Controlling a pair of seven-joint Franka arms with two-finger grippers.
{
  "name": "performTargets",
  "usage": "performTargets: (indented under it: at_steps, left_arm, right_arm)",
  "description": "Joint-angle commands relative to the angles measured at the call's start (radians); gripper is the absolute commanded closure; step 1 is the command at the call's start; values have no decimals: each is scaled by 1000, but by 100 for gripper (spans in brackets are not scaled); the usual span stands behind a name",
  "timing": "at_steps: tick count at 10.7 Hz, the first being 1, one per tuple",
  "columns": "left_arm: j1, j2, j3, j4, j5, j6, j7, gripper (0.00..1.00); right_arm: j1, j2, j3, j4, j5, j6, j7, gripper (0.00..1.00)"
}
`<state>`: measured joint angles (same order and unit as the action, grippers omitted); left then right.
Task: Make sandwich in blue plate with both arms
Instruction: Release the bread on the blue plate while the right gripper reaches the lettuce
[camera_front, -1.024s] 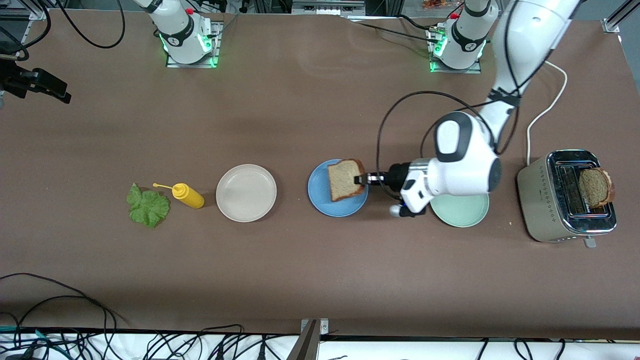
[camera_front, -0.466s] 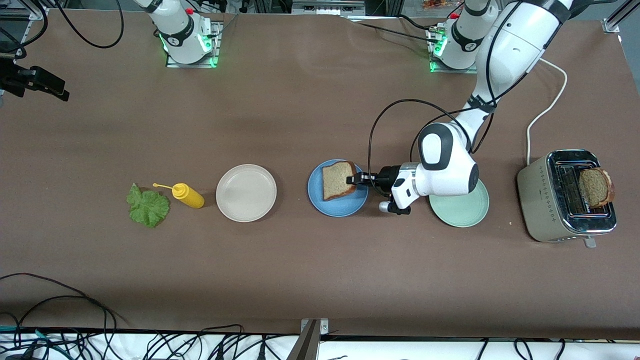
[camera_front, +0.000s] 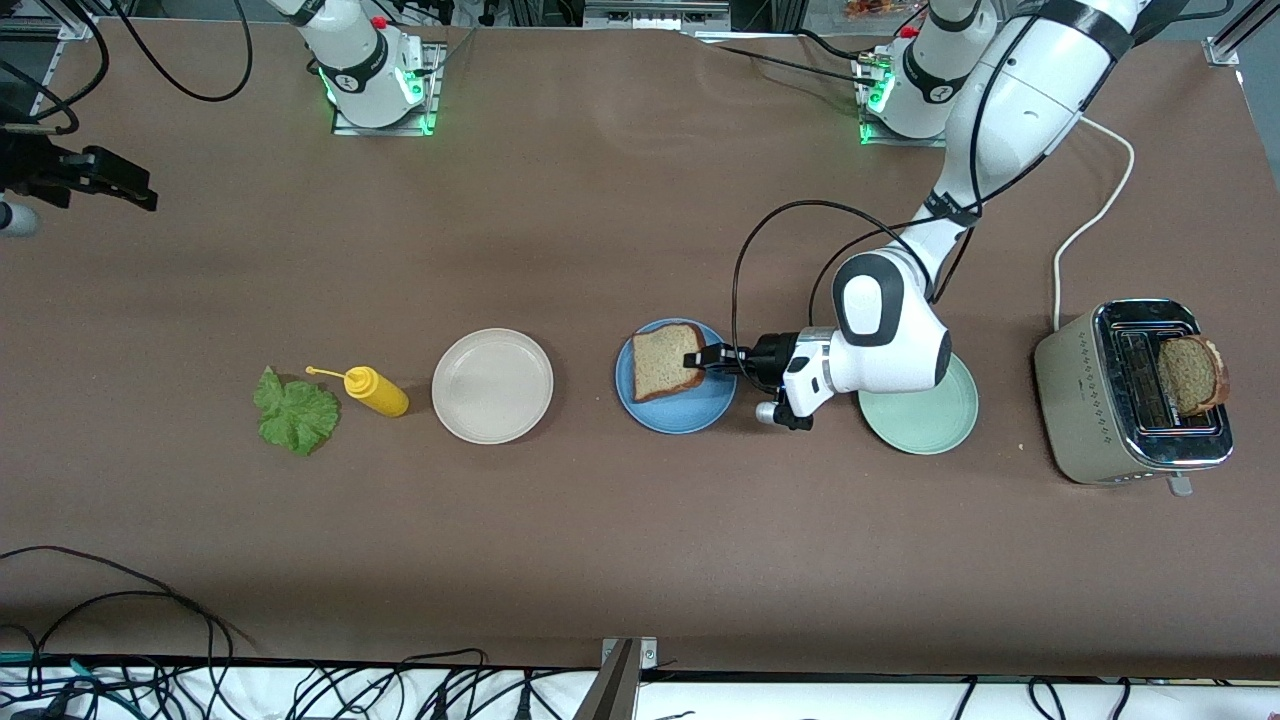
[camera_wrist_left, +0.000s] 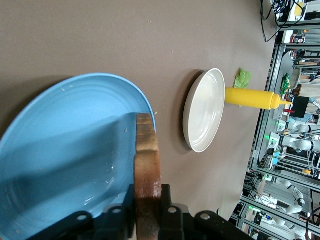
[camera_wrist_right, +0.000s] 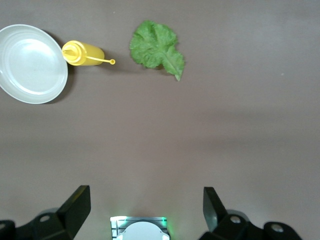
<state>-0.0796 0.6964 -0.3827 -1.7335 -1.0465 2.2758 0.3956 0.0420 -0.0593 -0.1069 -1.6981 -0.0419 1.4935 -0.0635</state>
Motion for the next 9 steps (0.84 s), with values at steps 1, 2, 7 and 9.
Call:
performTargets:
  at_steps: [1, 2, 7, 9]
  left_arm:
    - [30, -6, 4, 14, -32, -12, 40, 0]
    - [58, -12, 4, 14, -23, -28, 39, 0]
    - [161, -109, 13, 6, 242, -73, 19, 0]
    - [194, -161, 21, 17, 450, -102, -103, 0]
  right_arm:
    - [3, 65, -2, 8, 74, 4, -30, 0]
    - [1, 91, -2, 6, 79, 39, -32, 0]
    - [10, 197, -1, -43, 71, 278, -67, 0]
    - [13, 257, -2, -41, 76, 341, -76, 0]
